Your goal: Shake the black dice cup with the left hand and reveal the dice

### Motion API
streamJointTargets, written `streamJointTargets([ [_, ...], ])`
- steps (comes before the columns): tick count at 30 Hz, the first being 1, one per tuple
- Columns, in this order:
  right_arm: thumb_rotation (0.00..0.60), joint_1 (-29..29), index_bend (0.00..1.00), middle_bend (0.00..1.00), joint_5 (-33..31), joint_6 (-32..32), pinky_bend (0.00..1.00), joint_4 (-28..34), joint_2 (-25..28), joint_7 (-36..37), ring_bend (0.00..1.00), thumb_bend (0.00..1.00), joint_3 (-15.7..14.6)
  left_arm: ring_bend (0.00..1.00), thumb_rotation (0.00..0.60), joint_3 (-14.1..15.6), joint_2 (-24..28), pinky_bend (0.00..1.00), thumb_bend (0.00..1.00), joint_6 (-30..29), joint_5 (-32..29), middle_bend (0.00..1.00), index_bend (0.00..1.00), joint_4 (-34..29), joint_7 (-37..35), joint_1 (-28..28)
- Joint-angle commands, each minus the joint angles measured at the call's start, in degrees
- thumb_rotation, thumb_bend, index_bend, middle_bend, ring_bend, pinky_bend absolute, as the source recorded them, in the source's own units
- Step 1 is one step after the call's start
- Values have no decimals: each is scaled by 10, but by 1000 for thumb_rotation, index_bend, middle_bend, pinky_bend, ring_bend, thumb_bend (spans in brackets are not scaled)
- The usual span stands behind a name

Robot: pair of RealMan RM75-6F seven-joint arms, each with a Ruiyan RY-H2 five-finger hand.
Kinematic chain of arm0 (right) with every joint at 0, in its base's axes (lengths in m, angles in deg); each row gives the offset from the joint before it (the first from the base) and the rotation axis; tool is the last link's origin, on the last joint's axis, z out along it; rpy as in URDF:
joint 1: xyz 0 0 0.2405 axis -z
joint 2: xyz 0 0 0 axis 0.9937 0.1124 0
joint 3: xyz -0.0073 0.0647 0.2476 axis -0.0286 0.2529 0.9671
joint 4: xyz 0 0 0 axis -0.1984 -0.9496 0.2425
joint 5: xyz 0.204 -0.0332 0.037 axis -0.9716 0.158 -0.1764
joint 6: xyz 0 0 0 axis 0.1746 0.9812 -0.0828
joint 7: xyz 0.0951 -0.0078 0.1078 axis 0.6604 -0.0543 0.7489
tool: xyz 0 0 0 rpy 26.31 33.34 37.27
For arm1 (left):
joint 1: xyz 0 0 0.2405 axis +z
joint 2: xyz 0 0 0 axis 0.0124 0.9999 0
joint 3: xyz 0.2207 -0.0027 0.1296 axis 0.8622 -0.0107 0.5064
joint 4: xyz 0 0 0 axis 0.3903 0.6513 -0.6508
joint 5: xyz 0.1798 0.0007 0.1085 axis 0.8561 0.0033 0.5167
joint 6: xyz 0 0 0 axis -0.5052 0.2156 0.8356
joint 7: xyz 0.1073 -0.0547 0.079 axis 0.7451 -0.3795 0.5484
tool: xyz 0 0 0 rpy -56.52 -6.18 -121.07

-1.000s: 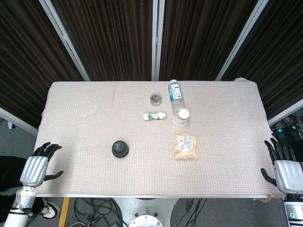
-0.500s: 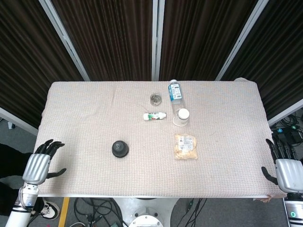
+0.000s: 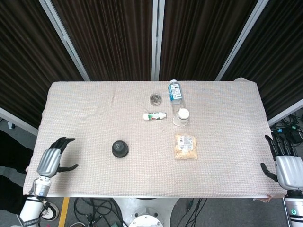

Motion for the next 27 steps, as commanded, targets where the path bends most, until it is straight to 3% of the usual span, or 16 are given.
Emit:
streamJointTargets([
  [1, 600, -1, 0, 0, 4, -1, 0, 2, -1, -6, 0, 193, -3, 109, 600, -7, -18, 202, 16, 23, -7, 183, 163, 5, 4, -20],
  [14, 600, -3, 0, 0, -7, -9, 0, 7, -1, -13, 0, 193, -3, 109, 600, -35, -76, 201, 16, 110, -47, 183, 148, 21, 32, -89],
  [27, 600, -4, 0, 0, -21, -18, 0, -8, -2, 2, 0, 194, -1, 109, 600, -28, -135, 202, 16, 144, -44, 183, 147, 57, 13, -129],
])
